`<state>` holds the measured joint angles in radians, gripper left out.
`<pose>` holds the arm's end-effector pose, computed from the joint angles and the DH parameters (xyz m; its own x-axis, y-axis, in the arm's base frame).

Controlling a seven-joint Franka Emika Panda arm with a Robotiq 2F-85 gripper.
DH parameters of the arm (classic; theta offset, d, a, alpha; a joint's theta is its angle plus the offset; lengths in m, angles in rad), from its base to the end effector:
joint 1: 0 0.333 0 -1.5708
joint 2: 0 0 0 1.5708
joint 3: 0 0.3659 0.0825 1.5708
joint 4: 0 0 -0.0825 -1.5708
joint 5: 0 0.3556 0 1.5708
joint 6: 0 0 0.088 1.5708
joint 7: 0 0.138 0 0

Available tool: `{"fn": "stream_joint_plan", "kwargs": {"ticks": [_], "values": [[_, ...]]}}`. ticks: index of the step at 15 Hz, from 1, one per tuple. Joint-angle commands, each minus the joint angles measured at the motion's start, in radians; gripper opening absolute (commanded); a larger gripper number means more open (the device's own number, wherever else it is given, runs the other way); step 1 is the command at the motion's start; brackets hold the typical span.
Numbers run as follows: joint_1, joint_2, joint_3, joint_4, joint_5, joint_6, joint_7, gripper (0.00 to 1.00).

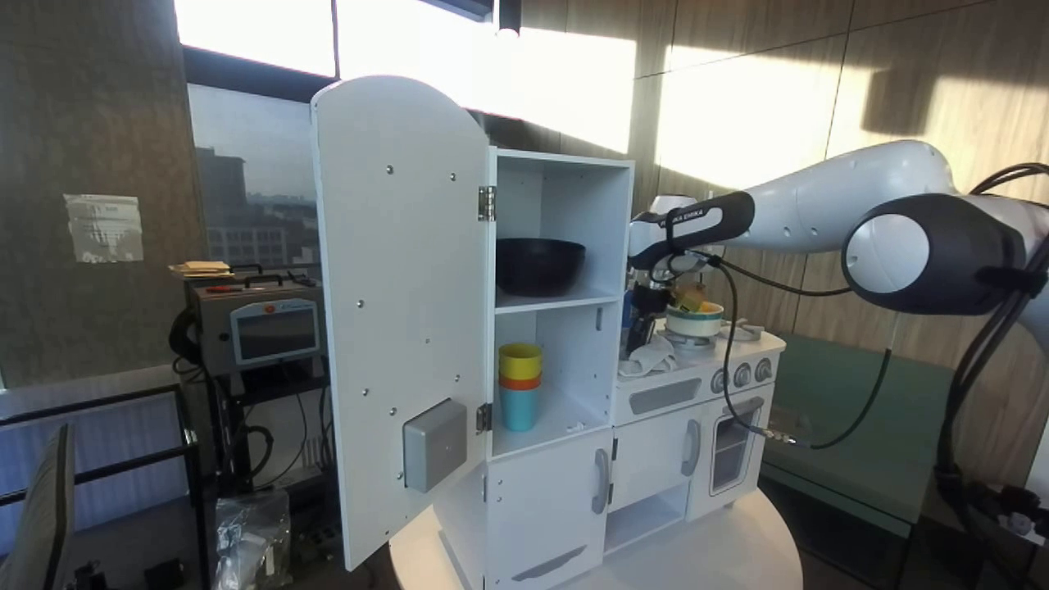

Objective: Use the towel to clean the sink

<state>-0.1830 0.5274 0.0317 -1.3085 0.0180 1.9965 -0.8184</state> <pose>0.7202 -0.1136 0.4721 0.7818 0.6090 0.1336 0.6017 -0.7931 0.0940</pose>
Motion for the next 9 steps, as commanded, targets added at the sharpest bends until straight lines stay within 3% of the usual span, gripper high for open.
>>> {"fn": "stream_joint_plan", "kwargs": {"ticks": [1,4,9], "values": [[0.029,-0.068,-0.040,-0.023,-0.086,-0.004,0.049,0.07],[0.032,-0.156,-0.055,-0.059,-0.125,-0.011,0.104,0.08],[0.017,-0.347,-0.049,-0.128,-0.085,-0.032,0.182,0.07]]}}
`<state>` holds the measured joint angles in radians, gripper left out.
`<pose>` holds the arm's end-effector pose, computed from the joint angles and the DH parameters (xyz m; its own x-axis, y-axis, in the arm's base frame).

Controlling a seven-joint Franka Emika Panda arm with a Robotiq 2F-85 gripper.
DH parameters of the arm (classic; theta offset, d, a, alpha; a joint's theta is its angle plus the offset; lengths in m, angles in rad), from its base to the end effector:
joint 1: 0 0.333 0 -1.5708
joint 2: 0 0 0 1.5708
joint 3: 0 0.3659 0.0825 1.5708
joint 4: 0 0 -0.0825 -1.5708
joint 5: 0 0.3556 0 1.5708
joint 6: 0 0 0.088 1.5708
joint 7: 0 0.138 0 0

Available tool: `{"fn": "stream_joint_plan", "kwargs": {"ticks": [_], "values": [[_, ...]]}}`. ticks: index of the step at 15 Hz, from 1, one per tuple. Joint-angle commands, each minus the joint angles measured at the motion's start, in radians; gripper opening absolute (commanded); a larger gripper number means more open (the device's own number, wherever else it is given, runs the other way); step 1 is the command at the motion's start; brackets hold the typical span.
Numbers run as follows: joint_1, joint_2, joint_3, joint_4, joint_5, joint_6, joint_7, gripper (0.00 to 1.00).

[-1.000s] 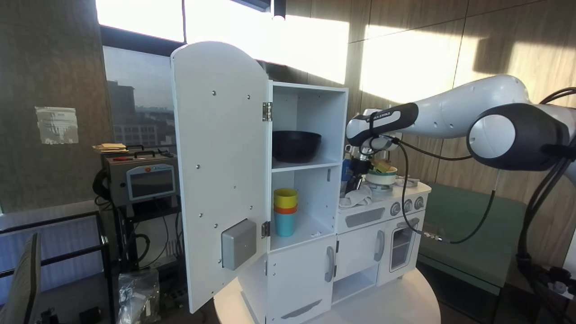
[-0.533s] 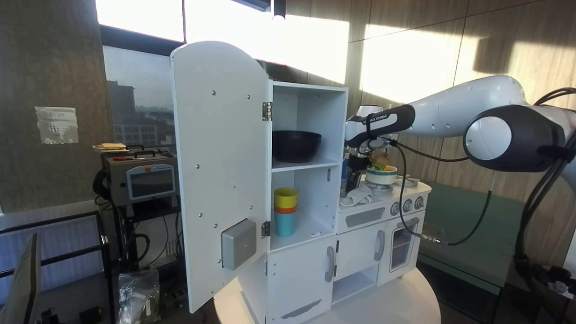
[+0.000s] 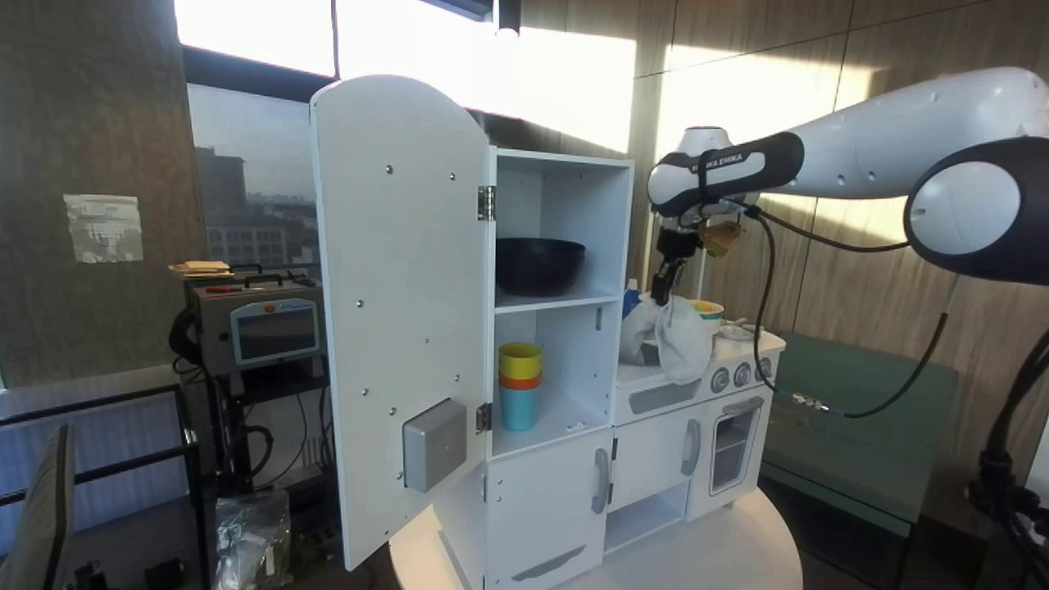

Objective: Use the towel to clean the sink

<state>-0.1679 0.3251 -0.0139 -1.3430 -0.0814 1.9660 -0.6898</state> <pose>0.6693 -0.1291 0.5952 0.8390 0.5165 0.1710 0.4697 -0.8462 0.2517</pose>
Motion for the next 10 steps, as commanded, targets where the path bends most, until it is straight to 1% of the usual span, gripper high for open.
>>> {"fn": "stream_joint_plan", "kwargs": {"ticks": [1,2,4,7,9,10], "values": [[0.000,-0.184,-0.003,-0.108,0.020,-0.009,0.069,0.07],[-0.009,-0.223,-0.004,-0.125,0.038,-0.029,0.070,0.07],[-0.022,-0.288,-0.005,-0.150,0.099,-0.104,0.076,0.07],[-0.039,-0.404,-0.027,-0.241,0.143,-0.158,0.091,0.06],[-0.050,-0.468,-0.041,-0.322,0.167,-0.157,0.099,0.06],[-0.018,-0.490,-0.084,-0.366,0.179,-0.128,0.092,0.06]]}}
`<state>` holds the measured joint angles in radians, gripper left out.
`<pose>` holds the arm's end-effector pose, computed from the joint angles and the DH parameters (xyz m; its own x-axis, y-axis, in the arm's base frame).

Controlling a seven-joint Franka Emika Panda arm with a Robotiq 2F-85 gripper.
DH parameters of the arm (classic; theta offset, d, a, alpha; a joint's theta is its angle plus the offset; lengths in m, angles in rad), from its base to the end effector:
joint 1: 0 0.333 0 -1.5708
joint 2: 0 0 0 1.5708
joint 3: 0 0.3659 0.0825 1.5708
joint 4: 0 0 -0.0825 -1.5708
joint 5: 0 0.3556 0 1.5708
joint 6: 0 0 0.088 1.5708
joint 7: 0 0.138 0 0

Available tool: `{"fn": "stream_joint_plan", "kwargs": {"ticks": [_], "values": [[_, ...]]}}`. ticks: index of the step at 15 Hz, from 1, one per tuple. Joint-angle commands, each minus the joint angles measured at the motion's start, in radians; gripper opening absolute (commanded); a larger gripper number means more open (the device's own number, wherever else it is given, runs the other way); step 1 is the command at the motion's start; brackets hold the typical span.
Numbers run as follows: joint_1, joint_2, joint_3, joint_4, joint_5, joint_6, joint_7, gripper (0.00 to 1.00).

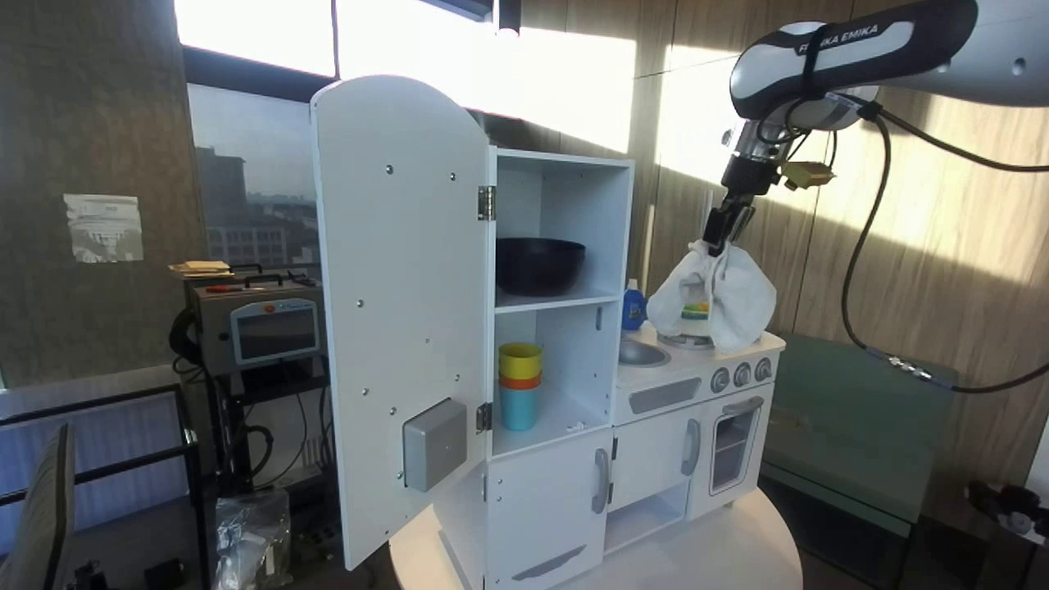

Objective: Use the towel to clean the sink

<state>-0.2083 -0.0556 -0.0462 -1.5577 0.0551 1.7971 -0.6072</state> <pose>0.5196 -0.1296 0.7033 0.8991 0.3436 0.2712 0.3231 -0.9389 0.1184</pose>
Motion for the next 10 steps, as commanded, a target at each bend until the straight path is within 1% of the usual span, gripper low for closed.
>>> {"fn": "stream_joint_plan", "kwargs": {"ticks": [1,2,4,7,8,10], "values": [[0.026,-0.120,-0.064,-0.193,0.053,0.065,0.007,0.06],[0.029,-0.124,-0.075,-0.235,0.047,0.097,0.018,0.06],[0.036,-0.113,-0.096,-0.298,0.072,0.118,0.016,0.07],[0.042,-0.089,-0.110,-0.384,0.080,0.169,0.032,0.08],[0.041,-0.087,-0.109,-0.413,0.058,0.171,0.049,0.07],[0.039,-0.063,-0.112,-0.439,0.051,0.132,0.067,0.07]]}}
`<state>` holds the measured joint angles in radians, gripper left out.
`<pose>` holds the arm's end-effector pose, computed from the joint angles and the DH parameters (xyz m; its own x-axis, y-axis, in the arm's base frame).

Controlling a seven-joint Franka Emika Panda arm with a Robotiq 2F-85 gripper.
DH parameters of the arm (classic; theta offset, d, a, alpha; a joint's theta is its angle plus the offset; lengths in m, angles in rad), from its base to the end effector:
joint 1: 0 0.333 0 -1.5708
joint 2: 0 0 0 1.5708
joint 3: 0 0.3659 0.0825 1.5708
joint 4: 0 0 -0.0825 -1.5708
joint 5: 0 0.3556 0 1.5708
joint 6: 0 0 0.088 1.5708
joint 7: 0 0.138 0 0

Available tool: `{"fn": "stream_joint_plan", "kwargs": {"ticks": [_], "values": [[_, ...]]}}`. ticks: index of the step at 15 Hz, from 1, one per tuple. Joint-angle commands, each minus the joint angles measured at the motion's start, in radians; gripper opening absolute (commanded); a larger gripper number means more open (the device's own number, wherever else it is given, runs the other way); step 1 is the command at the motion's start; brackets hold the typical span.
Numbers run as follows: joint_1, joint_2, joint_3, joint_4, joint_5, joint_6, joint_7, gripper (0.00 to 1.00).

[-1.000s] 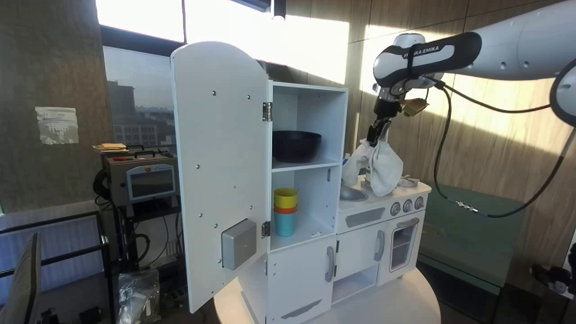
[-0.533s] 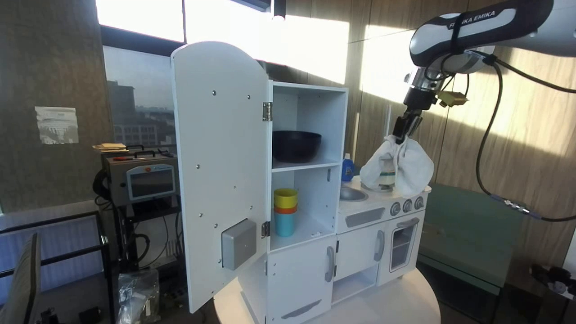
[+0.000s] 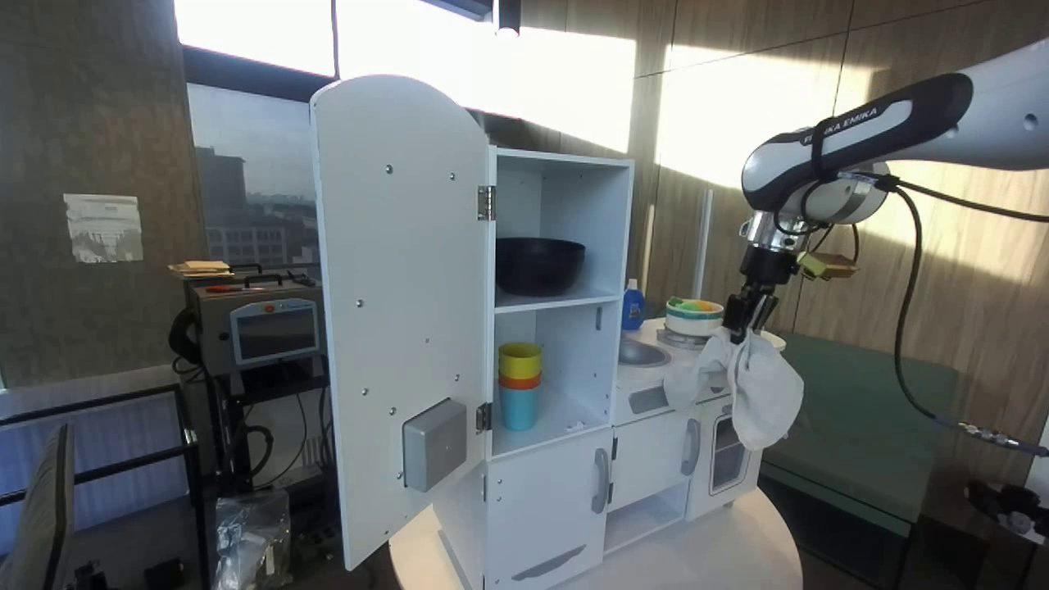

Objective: Use the towel to clean the sink

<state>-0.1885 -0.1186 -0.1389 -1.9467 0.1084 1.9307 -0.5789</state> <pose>0.4811 -0.1557 0.5673 0.9661 0.2110 0.1487 0.2200 -0.9743 -0.0472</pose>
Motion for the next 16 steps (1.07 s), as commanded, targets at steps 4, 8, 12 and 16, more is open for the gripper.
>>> {"fn": "stream_joint_plan", "kwargs": {"ticks": [4,8,12,16], "values": [[0.015,0.106,-0.026,-0.056,0.059,0.101,0.012,0.09],[-0.002,0.255,-0.019,0.000,0.138,0.182,-0.047,0.07],[-0.054,0.336,-0.002,0.006,0.255,0.281,-0.074,0.08],[-0.085,0.321,0.013,-0.093,0.344,0.476,-0.143,0.08]]}}
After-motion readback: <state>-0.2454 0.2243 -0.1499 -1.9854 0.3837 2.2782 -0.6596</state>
